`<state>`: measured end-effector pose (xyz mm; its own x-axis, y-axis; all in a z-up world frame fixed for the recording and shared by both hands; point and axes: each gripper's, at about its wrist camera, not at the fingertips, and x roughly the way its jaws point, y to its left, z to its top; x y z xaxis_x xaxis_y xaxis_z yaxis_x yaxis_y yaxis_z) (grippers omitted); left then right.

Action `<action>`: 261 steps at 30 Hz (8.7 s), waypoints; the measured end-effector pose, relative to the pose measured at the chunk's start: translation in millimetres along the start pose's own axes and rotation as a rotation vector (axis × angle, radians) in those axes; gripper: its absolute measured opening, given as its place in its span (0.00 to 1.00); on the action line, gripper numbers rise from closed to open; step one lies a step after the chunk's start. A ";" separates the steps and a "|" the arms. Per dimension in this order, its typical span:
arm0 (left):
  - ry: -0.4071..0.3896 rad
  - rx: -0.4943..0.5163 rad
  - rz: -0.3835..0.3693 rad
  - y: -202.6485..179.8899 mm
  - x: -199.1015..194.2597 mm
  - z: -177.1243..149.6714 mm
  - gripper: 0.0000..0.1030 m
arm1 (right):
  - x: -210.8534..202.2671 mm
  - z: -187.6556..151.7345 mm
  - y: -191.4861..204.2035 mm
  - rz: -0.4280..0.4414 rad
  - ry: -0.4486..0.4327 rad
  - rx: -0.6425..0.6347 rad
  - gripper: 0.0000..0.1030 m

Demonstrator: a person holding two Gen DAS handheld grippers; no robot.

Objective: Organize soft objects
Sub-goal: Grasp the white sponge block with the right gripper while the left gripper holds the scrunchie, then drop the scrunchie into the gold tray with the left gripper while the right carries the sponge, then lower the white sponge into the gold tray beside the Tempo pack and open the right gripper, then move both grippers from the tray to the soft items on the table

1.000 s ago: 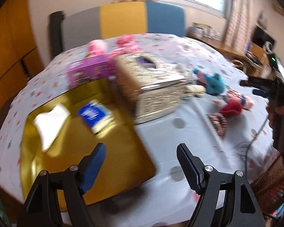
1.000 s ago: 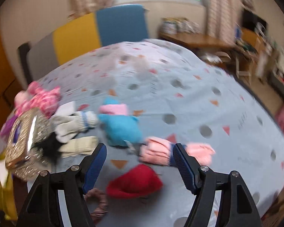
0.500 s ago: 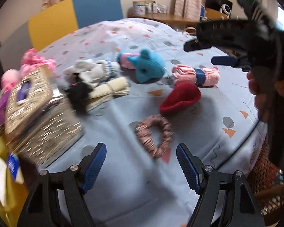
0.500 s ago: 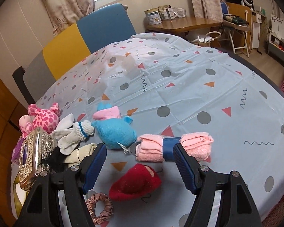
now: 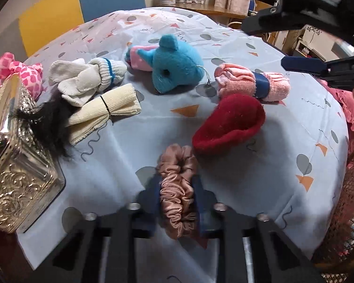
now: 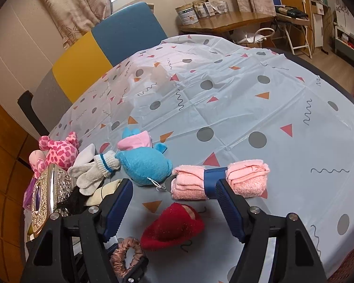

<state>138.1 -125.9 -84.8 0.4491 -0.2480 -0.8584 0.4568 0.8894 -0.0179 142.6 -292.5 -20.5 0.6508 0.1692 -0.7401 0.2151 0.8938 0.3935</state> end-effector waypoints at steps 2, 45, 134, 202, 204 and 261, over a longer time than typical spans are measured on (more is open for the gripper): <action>0.000 -0.009 -0.008 3.0 -4.3 -3.9 0.18 | 1.1 -0.1 1.6 0.000 0.003 -0.010 0.72; -0.111 -0.192 -0.147 57.8 -36.7 -65.1 0.19 | 184.4 49.9 237.5 0.096 0.406 -0.616 0.84; -0.205 -0.811 0.405 289.4 -215.3 -258.2 0.55 | 67.7 28.1 149.6 0.029 0.129 -0.273 0.51; -0.231 -0.812 0.534 260.3 -254.0 -277.7 0.77 | 31.4 -208.0 374.3 0.345 0.280 -0.956 0.76; -0.230 -0.807 0.530 257.7 -253.3 -275.6 0.77 | 24.0 -203.4 366.1 0.342 0.254 -0.965 0.76; -0.169 -0.020 0.159 88.6 -128.2 55.7 0.57 | 20.8 9.6 10.3 -0.041 0.031 -0.017 0.76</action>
<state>163.9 -36.7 52.2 0.6370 -0.1633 -0.7534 0.3557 0.9293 0.0993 165.3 -283.7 -26.6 0.6189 0.1443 -0.7721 0.2288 0.9072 0.3530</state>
